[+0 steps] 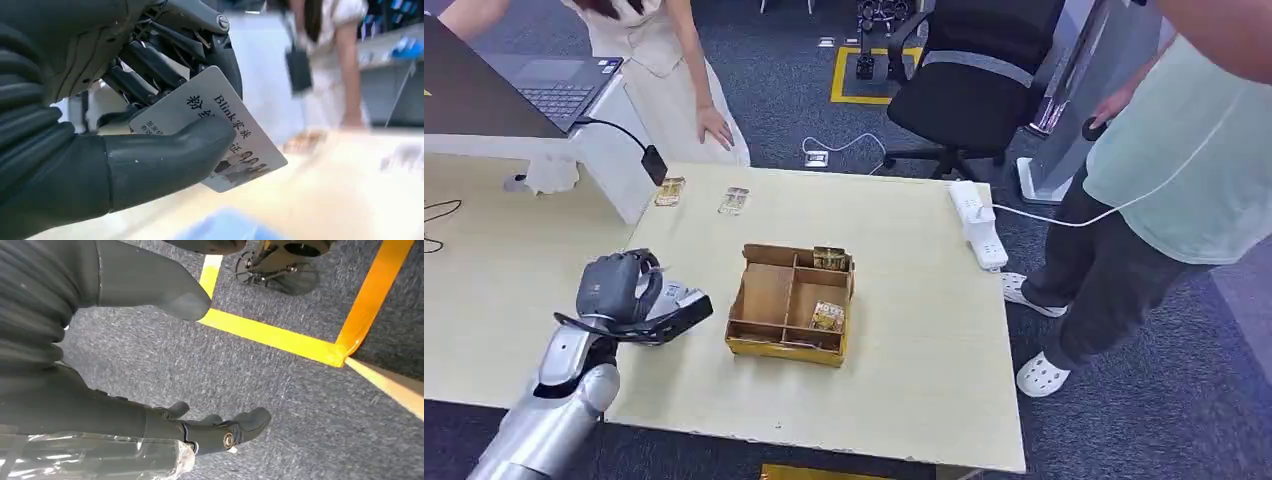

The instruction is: Pass the card to the sensor for recognition and then transmit it.

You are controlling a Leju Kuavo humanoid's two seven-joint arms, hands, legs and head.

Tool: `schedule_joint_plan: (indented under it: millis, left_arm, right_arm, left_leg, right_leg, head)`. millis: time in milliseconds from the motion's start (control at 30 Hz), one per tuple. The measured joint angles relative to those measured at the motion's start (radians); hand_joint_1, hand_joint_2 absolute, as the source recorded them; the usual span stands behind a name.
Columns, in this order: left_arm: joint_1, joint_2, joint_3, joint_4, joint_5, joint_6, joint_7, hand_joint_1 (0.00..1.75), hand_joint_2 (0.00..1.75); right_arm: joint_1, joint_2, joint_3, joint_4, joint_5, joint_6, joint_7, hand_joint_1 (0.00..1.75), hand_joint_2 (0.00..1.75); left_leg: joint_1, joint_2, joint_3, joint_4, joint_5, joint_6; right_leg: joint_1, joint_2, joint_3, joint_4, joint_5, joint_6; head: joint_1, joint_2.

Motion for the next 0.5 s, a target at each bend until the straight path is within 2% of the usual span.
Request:
schedule_joint_plan:
  millis: [100, 200, 467, 500]
  left_arm:
    - [-0.059, 0.019, 0.0, -0.021, 0.029, 0.002, -0.031, 1.75, 1.75]
    - [-0.113, 0.028, -0.002, -0.029, 0.102, 0.012, -0.102, 1.75, 1.75]
    - [-0.121, 0.029, -0.002, -0.03, 0.108, 0.012, -0.104, 1.75, 1.75]
    - [-0.145, 0.035, -0.003, -0.034, 0.119, 0.01, -0.106, 1.75, 1.75]
  right_arm:
    - [-0.009, 0.0, 0.0, 0.013, 0.0, 0.006, -0.012, 0.0, 1.75]
    - [-0.02, 0.0, 0.0, 0.026, -0.002, 0.009, -0.031, 0.0, 1.75]
    - [-0.022, 0.0, 0.001, 0.029, -0.004, 0.009, -0.033, 0.0, 1.75]
    - [-0.027, 0.001, 0.001, 0.036, -0.007, 0.008, -0.036, 0.0, 1.75]
  left_leg:
    - [0.0, 0.0, 0.0, 0.0, 0.0, 0.0]
    - [0.0, 0.0, -0.001, 0.0, 0.0, 0.0]
    - [0.0, 0.0, -0.001, 0.0, 0.0, 0.0]
    - [0.0, 0.0, -0.001, 0.0, 0.0, 0.0]
  right_leg:
    - [0.0, 0.0, 0.0, 0.0, 0.0, 0.0]
    - [0.0, 0.001, -0.001, 0.0, 0.0, 0.0]
    - [0.0, 0.0, -0.001, 0.0, 0.0, 0.0]
    - [0.0, 0.001, -0.001, 0.0, 0.0, 0.0]
  head:
    - [0.0, 0.0]
    - [0.0, 0.0]
    - [0.0, 0.0]
    - [0.0, 0.0]
